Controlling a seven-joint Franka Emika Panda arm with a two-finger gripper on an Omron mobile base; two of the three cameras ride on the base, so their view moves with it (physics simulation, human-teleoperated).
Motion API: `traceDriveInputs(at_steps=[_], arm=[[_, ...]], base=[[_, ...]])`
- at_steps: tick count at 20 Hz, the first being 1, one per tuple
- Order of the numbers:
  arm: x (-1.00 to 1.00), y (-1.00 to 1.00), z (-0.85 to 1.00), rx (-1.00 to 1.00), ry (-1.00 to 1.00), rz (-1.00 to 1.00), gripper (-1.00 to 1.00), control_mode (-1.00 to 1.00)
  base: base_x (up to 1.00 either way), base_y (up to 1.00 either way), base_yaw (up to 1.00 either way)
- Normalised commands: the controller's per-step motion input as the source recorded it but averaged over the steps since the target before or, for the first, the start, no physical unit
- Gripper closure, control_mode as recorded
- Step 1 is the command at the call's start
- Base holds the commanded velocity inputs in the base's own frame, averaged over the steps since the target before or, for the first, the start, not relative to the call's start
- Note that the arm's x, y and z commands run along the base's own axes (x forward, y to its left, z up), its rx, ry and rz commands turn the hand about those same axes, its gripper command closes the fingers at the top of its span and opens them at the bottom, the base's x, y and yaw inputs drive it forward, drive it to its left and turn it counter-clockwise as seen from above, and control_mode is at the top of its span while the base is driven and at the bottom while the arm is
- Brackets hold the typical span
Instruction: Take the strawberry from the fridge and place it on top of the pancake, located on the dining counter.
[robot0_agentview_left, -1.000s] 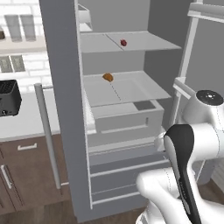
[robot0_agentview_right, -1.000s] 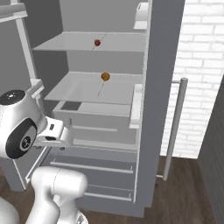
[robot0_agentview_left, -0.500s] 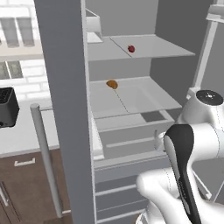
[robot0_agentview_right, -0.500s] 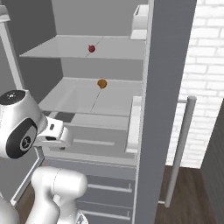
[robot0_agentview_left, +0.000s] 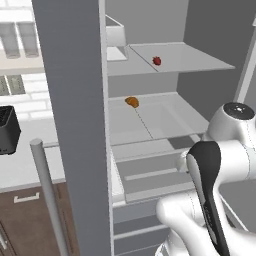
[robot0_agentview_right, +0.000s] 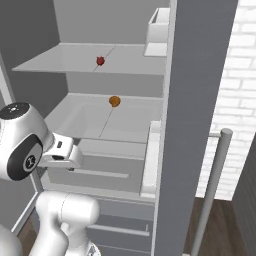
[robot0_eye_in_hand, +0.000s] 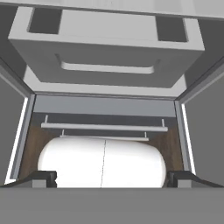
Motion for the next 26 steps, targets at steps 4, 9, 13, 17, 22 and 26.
traceDriveInputs(at_steps=[4,9,13,17,22,26], arm=[[0.0,0.0,0.0,0.0,0.0,0.0,-1.0,1.0],[0.0,0.0,0.0,0.0,0.0,0.0,-1.0,1.0],[0.06,0.0,0.0,0.0,0.0,0.0,-1.0,-1.0],[0.02,-0.01,0.13,0.02,-0.05,0.0,-1.0,-1.0],[0.0,-0.01,0.41,0.05,-0.2,0.0,-1.0,-1.0],[0.0,-0.02,0.53,0.09,-0.28,0.0,-1.0,-1.0]], base=[[0.55,0.0,0.0],[0.5,0.0,0.0],[0.15,0.0,0.0],[0.0,0.0,0.0],[0.0,0.0,0.0],[0.0,0.0,0.0]])
